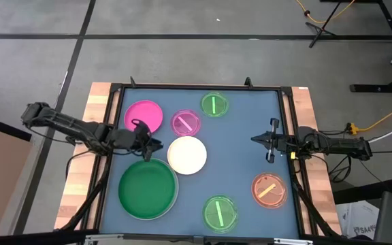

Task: Stack plastic plates
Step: Stack the dark pink plate on top of the dark green plate

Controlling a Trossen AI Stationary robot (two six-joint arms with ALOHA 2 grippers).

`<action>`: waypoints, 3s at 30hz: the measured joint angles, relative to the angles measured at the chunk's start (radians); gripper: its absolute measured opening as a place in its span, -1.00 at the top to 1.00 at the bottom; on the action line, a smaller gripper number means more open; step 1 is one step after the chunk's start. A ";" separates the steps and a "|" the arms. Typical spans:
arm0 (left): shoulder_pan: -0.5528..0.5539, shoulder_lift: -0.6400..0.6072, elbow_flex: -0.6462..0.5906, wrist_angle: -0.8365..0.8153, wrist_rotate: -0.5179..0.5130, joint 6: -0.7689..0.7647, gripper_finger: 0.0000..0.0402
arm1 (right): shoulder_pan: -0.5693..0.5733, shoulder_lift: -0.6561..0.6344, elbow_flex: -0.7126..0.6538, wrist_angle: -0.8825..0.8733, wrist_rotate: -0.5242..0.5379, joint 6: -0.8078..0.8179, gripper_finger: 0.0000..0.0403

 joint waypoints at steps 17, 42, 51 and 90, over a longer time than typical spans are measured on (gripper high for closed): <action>0.296 0.000 0.000 0.000 0.077 0.238 0.32 | 0.000 0.000 0.000 0.000 0.000 0.000 1.00; 0.485 0.013 0.033 -0.033 0.071 0.441 0.33 | 0.000 0.000 0.000 0.000 0.000 -0.001 1.00; 0.587 0.168 0.238 -0.272 0.116 0.565 0.33 | 0.000 0.000 0.000 0.000 0.002 -0.002 1.00; 0.604 0.701 0.344 -0.528 0.255 0.542 0.33 | 0.000 0.000 0.000 0.000 0.001 -0.001 1.00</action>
